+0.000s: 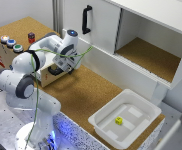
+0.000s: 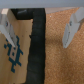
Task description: Push the handle of the drawer
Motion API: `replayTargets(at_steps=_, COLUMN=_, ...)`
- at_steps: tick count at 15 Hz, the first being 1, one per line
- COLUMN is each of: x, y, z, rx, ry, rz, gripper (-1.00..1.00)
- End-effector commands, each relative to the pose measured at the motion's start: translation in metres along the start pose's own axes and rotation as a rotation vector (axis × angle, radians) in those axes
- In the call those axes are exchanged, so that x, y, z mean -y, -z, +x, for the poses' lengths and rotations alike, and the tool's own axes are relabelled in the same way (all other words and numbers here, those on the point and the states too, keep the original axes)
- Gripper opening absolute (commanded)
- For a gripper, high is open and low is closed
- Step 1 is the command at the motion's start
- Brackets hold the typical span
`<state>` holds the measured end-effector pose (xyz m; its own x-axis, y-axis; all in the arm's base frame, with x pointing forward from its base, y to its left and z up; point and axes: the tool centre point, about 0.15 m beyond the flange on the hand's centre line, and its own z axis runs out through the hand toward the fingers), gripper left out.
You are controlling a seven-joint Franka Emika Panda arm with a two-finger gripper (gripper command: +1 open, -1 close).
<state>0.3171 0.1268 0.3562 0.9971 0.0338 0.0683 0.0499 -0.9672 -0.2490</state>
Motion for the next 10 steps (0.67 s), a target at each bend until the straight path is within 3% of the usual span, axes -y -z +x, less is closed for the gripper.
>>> replayTargets(at_steps=1, x=0.022, y=-0.025, z=0.016, rx=-0.022, ry=-0.069, rz=-0.042, gripper=1.0)
replayTargets(at_steps=8, x=0.009, y=-0.03, z=0.024, rx=-0.009, ry=-0.118, rz=-0.066, gripper=1.0)
replayTargets(at_steps=9, x=0.007, y=-0.033, z=0.024, rx=0.001, ry=-0.123, rz=-0.067, gripper=-1.0)
replayTargets(at_steps=10, x=0.005, y=-0.036, z=0.023, rx=0.011, ry=-0.124, rz=-0.071, gripper=-1.0)
